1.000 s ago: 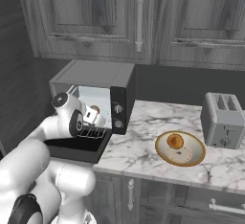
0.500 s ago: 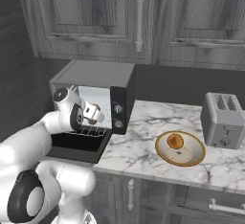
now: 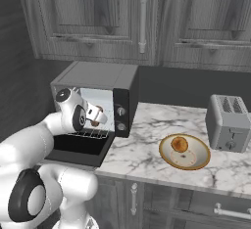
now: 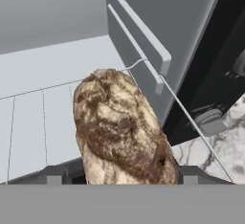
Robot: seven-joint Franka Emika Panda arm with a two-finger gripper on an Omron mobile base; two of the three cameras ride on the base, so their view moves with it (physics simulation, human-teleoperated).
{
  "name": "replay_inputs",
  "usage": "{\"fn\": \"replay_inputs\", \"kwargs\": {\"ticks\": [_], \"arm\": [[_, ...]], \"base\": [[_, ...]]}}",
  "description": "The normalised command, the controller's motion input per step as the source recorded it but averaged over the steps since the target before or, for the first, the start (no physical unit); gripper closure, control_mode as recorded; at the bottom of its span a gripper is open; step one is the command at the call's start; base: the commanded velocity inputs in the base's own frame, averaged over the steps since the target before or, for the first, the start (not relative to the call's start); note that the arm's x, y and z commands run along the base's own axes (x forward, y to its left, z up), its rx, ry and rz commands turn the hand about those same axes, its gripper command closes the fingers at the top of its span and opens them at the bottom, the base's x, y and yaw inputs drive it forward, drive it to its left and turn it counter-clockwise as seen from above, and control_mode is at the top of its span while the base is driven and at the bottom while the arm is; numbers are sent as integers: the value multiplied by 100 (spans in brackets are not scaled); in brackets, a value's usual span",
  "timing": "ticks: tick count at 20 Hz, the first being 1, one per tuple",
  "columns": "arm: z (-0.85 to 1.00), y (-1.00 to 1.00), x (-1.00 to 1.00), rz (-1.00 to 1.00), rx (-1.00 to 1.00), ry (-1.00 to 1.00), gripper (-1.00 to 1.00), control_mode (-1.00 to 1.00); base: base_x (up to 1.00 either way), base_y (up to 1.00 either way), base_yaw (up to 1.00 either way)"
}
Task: Pick up the heated bread from the toaster oven and place it in the bowl. Then move the bread bowl to the dining counter.
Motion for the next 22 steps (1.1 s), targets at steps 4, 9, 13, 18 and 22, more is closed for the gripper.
{"fn": "replay_inputs", "kwargs": {"ticks": [4,9,13,18,22], "arm": [[0,0,0,0,0,0,100,-100],[0,0,-46,0,0,0,100,-100],[6,0,-97,0,0,-5,100,-100],[38,-3,-100,-4,0,-13,100,-100],[61,-31,-99,-12,0,-14,100,-100]], "base": [[0,0,0],[0,0,0],[0,0,0],[0,0,0],[0,0,0]]}}
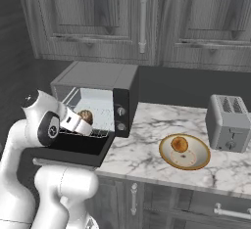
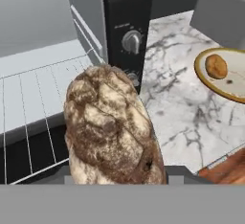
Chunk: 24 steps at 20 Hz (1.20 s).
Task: Pick up the heated bread from the toaster oven and place it in the bowl. Then move the bread bowl to the dining counter.
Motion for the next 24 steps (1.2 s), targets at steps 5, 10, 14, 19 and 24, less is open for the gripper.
{"fn": "replay_inputs", "kwargs": {"ticks": [5,10,14,19,24], "arm": [[77,-58,-77,-17,0,-4,100,-100],[66,-89,-68,-17,3,0,100,-100],[9,-100,-51,-18,7,2,100,-100],[-5,-100,-21,-17,7,4,100,-100],[-25,-100,-8,-11,8,0,100,-100]], "base": [[0,0,0],[0,0,0],[0,0,0],[0,0,0],[0,0,0]]}}
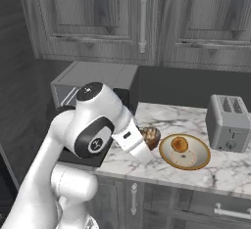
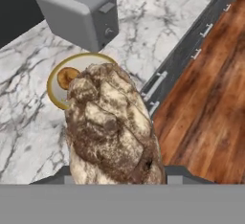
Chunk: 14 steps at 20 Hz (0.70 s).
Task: Pick up the heated bread from the toaster oven and place it in the bowl. Then move the bread bowl to the dining counter.
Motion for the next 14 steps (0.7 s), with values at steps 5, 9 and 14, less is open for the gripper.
{"fn": "replay_inputs", "kwargs": {"ticks": [5,9,14], "arm": [[-33,-86,3,0,7,-1,100,-100],[-35,-54,27,0,7,0,100,-100],[-20,-33,42,0,11,0,100,-100]], "base": [[0,0,0],[0,0,0],[0,0,0]]}}
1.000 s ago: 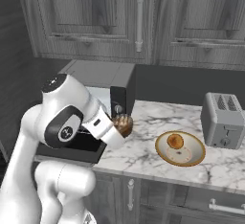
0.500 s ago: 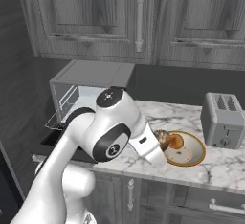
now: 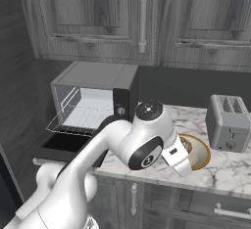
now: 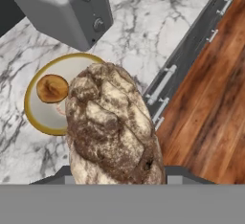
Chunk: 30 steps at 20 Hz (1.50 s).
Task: Pick up the heated bread from the toaster oven and place it in the bowl. Then move the bread bowl to the dining counter.
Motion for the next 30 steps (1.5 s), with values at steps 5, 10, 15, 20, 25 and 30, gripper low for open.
{"fn": "replay_inputs", "kwargs": {"ticks": [5,10,15,20,25,30], "arm": [[-27,-13,59,0,9,0,100,-100],[-38,-16,53,0,10,0,100,-100],[-47,-18,51,0,8,0,100,-100],[-40,-16,63,-1,2,0,100,-100],[-35,-6,73,-3,0,-1,-100,-100],[-26,0,57,0,-4,-3,-100,-100]], "base": [[0,0,0],[0,0,0],[0,0,0],[0,0,0],[0,0,0],[0,0,0]]}}
